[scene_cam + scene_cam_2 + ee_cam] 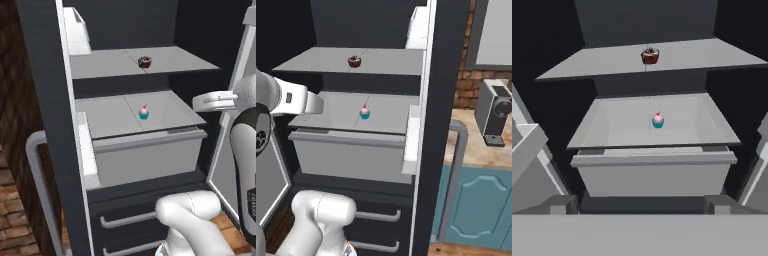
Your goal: Take the cupcakes from the fridge and place them on the empty tray on the dining counter.
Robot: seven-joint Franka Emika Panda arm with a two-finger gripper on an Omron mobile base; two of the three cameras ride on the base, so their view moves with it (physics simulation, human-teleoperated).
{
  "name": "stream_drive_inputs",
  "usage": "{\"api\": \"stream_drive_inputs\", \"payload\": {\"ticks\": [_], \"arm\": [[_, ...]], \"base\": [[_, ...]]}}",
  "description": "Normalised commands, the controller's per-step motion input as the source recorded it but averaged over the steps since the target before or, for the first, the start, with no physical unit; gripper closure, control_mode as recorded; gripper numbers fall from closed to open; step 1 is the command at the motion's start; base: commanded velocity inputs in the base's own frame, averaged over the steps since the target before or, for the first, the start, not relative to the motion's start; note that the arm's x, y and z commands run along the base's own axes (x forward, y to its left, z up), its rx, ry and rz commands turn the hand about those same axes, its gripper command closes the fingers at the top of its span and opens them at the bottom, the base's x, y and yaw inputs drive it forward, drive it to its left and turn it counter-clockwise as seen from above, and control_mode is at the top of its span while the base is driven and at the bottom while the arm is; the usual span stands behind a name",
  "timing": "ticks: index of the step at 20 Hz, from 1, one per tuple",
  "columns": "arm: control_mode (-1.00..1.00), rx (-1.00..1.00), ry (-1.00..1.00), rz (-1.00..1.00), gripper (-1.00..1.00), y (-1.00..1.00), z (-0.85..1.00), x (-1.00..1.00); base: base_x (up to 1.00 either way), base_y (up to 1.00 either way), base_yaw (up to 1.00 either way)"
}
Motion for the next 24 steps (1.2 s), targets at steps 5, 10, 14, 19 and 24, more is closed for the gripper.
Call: {"api": "stream_drive_inputs", "payload": {"ticks": [5, 10, 14, 19, 24], "arm": [[1.00, 0.00, 0.00, 0.00, -1.00, 0.00, 0.00, 0.00], [1.00, 0.00, 0.00, 0.00, -1.00, 0.00, 0.00, 0.00], [1.00, 0.00, 0.00, 0.00, -1.00, 0.00, 0.00, 0.00], [-1.00, 0.00, 0.01, 0.00, -1.00, -0.04, 0.00, 0.51], [-1.00, -0.01, 0.00, -0.01, -1.00, -0.01, 0.10, 0.80]], "base": [[1.00, 0.73, -0.09], [1.00, -0.19, 0.10], [0.84, -0.25, 0.24], [0.36, -0.10, 0.09], [0.00, 0.00, 0.00]]}}
